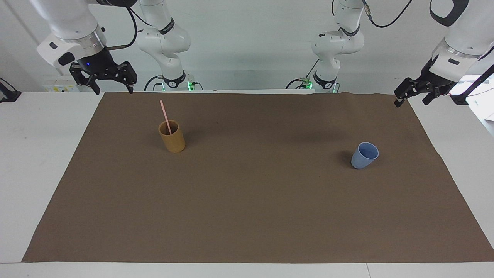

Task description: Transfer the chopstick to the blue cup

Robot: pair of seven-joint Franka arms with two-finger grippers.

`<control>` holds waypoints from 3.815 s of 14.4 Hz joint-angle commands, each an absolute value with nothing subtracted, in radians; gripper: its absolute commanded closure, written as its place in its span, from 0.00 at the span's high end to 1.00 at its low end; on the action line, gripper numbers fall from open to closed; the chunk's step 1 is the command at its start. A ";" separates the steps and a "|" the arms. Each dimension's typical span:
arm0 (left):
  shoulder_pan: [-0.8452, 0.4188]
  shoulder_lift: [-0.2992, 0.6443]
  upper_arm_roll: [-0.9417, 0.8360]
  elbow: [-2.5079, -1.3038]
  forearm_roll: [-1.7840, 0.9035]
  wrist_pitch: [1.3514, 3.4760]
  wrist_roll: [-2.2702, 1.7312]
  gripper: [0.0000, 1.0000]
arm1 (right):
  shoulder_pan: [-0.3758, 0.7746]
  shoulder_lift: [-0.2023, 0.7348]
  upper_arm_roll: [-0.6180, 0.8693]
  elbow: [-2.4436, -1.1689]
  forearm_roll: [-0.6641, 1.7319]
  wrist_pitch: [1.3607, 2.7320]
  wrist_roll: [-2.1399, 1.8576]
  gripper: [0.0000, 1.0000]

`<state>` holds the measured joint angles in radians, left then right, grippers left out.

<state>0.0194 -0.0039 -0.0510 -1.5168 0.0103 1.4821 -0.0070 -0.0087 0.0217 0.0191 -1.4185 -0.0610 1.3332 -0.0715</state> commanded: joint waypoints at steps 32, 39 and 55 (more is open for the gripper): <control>-0.176 0.043 -0.051 -2.077 0.017 2.095 -0.570 0.00 | -0.017 0.002 0.021 -1.445 -0.008 1.339 -0.097 0.99; -0.566 0.018 -0.058 -2.126 0.006 2.163 -1.050 0.00 | -0.012 -0.002 0.021 -1.450 -0.008 1.338 -0.095 0.99; -0.609 0.035 -0.054 -2.143 -0.012 2.249 -1.112 1.00 | 0.041 -0.127 0.026 -1.828 0.126 1.632 -0.063 0.99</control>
